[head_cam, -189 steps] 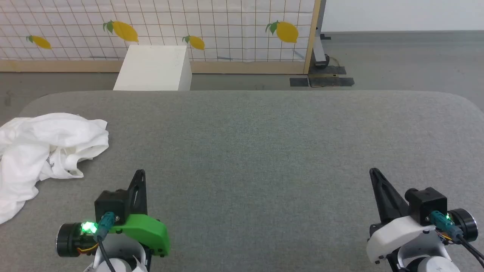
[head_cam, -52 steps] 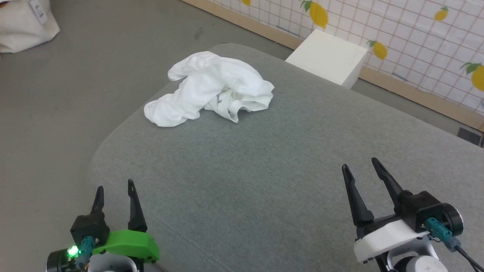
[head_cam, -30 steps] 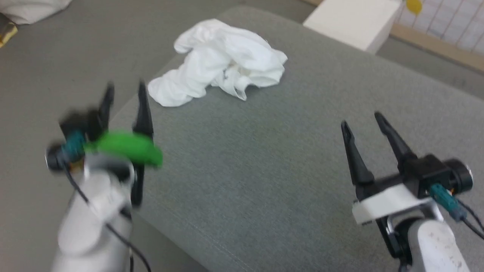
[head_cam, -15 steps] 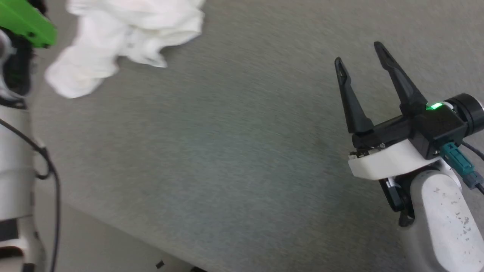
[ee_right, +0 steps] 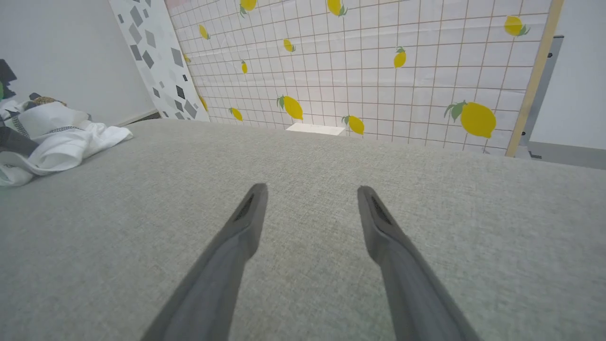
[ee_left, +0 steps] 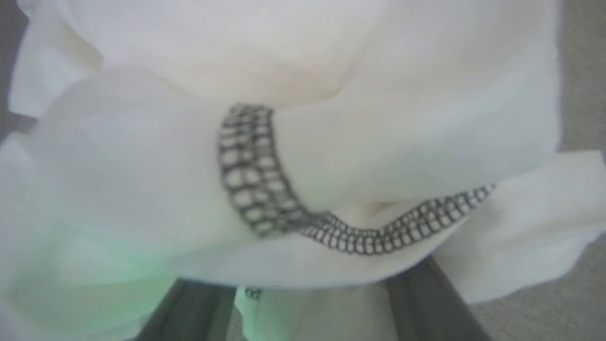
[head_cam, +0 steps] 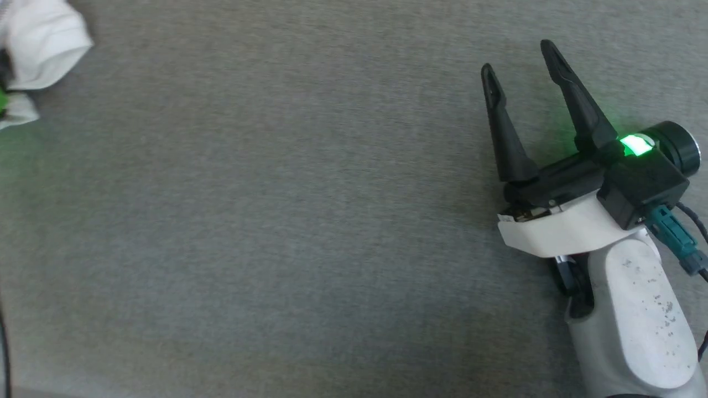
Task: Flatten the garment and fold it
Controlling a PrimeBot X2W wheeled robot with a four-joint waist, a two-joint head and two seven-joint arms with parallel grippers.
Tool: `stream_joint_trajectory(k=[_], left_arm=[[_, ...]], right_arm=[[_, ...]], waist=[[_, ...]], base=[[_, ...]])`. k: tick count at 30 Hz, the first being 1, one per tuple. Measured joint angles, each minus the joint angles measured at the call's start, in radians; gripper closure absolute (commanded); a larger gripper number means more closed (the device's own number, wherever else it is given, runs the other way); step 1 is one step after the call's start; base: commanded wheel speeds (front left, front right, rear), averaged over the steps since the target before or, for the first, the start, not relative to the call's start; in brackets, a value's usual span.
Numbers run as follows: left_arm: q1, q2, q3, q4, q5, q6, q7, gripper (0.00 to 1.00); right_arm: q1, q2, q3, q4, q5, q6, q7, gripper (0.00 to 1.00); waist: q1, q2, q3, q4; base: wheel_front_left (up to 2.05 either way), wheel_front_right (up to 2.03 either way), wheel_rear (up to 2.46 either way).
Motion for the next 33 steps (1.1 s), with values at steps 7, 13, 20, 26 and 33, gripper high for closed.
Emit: stream_joint_trajectory(k=[7, 13, 20, 26, 33], left_arm=[[0.104, 0.049, 0.011, -0.076, 0.085, 0.035, -0.143, 1.00], [0.113, 0.111, -0.031, -0.058, 0.285, 0.040, -0.532, 1.00], [-0.011, 0.095, -0.154, -0.064, 0.378, -0.033, -0.726, 1.00], [-0.102, -0.004, -0.279, -0.110, 0.401, -0.095, -0.747, 1.00], [-0.112, -0.163, -0.400, -0.183, 0.342, -0.171, -0.690, 1.00]], right_arm=[[-0.001, 0.008, -0.009, 0.062, 0.015, 0.000, -0.026, 0.00], [0.084, 0.007, -0.046, 0.134, 0.030, 0.000, -0.043, 0.00], [0.204, 0.008, -0.108, 0.175, 0.043, 0.000, -0.049, 0.00], [0.298, 0.009, -0.141, 0.166, 0.081, 0.000, -0.046, 0.00], [0.357, 0.009, -0.157, 0.128, 0.087, 0.000, -0.020, 0.00]], waist=[[0.0001, -0.0001, -0.033, -0.053], [0.0001, -0.0001, -0.129, -0.077], [0.0001, -0.0001, -0.301, -0.085], [0.0000, 0.0000, -0.463, -0.088], [-0.0001, -0.0001, -0.611, -0.117]], base=[[0.00, 0.00, 0.00], [0.00, 0.00, 0.00], [0.00, 0.00, 0.00], [0.00, 0.00, 0.00], [0.00, 0.00, 0.00]])
